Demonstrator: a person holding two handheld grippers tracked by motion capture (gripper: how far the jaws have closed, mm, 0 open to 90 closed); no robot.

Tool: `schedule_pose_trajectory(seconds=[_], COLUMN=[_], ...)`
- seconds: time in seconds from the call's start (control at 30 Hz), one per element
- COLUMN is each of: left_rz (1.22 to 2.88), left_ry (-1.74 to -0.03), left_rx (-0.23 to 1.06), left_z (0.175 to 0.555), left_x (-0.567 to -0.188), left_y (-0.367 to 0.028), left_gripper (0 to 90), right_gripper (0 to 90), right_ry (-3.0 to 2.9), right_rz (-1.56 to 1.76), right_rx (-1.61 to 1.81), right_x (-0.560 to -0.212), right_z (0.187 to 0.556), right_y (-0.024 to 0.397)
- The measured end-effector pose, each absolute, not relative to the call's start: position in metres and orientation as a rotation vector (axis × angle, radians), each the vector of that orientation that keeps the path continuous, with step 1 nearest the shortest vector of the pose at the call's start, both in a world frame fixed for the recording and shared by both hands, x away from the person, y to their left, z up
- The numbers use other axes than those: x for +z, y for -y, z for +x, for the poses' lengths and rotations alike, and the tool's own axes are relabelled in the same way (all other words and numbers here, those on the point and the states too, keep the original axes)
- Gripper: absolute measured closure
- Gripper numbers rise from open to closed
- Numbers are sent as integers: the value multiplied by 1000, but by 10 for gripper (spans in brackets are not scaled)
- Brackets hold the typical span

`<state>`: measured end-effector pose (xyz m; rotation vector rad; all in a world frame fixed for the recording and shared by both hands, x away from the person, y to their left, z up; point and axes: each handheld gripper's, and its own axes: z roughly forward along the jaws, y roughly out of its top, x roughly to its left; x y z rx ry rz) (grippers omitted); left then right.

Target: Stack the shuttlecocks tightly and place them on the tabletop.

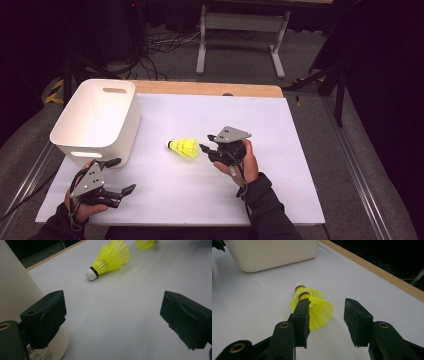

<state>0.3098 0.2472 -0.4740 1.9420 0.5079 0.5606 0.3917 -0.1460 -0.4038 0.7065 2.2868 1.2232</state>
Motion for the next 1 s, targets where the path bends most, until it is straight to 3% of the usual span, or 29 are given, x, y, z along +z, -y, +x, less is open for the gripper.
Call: schedule_pose_trajectory(seconds=[1.0], left_rz=[1948], left_ry=[-509], left_rx=[547], left_z=[310], left_x=[-475], left_y=[-247], left_gripper=[74], right_gripper=[281], right_ry=[-2154], right_rz=[720], right_rx=[1117], right_x=[-386], right_z=[364], right_y=[179])
